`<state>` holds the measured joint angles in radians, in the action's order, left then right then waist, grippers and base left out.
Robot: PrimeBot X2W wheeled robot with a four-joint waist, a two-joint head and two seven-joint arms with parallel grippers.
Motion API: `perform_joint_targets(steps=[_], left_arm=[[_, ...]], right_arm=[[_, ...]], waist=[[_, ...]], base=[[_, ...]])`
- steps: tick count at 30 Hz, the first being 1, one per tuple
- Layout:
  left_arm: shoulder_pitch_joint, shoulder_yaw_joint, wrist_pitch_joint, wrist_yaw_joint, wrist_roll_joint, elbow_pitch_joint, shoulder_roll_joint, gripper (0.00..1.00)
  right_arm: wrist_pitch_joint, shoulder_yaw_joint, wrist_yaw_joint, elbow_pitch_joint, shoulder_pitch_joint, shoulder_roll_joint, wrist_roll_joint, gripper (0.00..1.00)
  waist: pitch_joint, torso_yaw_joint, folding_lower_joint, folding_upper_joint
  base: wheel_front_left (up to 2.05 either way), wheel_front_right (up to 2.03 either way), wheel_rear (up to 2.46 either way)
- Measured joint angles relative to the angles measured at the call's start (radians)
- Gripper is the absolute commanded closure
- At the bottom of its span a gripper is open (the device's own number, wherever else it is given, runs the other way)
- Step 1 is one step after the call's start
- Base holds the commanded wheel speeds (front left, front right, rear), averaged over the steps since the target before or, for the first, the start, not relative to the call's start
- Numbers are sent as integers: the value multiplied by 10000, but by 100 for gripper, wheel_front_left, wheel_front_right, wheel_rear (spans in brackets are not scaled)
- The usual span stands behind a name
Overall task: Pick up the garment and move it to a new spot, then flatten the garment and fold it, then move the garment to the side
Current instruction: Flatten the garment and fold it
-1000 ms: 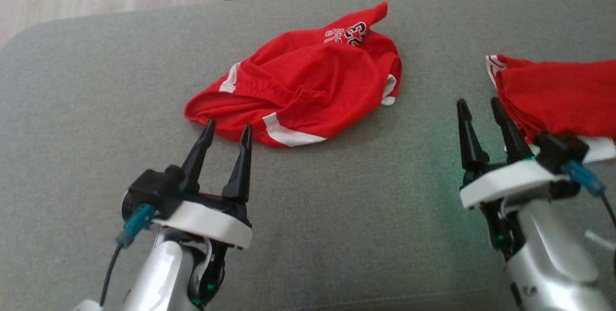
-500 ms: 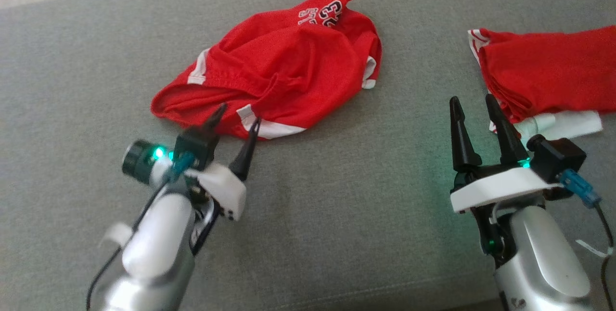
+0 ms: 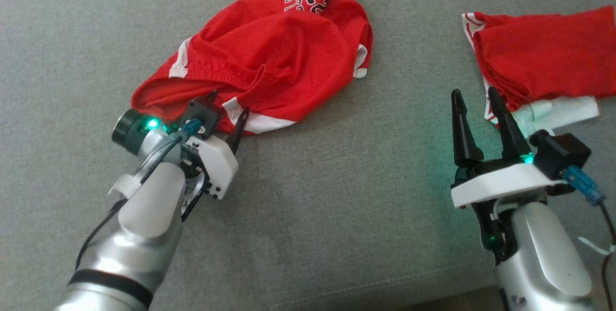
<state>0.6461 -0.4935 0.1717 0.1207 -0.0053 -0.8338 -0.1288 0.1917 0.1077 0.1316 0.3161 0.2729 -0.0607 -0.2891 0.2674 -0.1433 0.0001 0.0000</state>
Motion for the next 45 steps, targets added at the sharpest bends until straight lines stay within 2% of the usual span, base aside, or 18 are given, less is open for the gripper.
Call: perform_joint_targets(steps=[1,2,3,4,10,15,19,25,32,45], left_arm=[[58,-81,0,27,-8,-75,0,24],[105,-132,2,29,-10,-142,6,53],[146,-169,33,29,-50,-184,8,67],[166,-188,92,31,-119,-192,8,100],[218,-295,384,38,-477,-180,130,100],[216,31,608,17,-1120,372,299,100],[130,255,692,-180,-1407,1060,403,100],[-350,546,779,-523,-1749,2117,493,100],[-662,564,779,-690,-1753,2832,579,100],[-734,535,779,-694,-1841,3145,662,100]], right_arm=[[0,-21,0,2,0,0,0,0],[0,-35,0,2,0,0,0,0],[0,-46,0,2,0,0,0,0],[0,-50,0,2,0,2,0,0],[-190,-73,0,169,-3,8,128,0],[-541,-29,0,497,13,15,366,0],[-911,-69,0,1206,238,19,497,0],[-1279,236,0,2533,1500,12,460,0],[-1197,453,0,3791,2205,-6,-196,0],[-387,1289,0,5373,3455,-98,-353,0]], waist=[[9,9,1,0],[15,17,1,0],[19,27,0,0],[21,39,0,0],[-49,246,0,0],[-127,641,-1,0],[-133,1081,-1,0],[-69,1661,-1,0],[40,2058,-1,0],[363,2247,0,0]], base=[[0,0,0],[0,0,0],[0,0,0],[0,0,0],[0,0,0],[0,0,0],[0,0,0],[0,0,0],[0,0,0],[0,0,0]])
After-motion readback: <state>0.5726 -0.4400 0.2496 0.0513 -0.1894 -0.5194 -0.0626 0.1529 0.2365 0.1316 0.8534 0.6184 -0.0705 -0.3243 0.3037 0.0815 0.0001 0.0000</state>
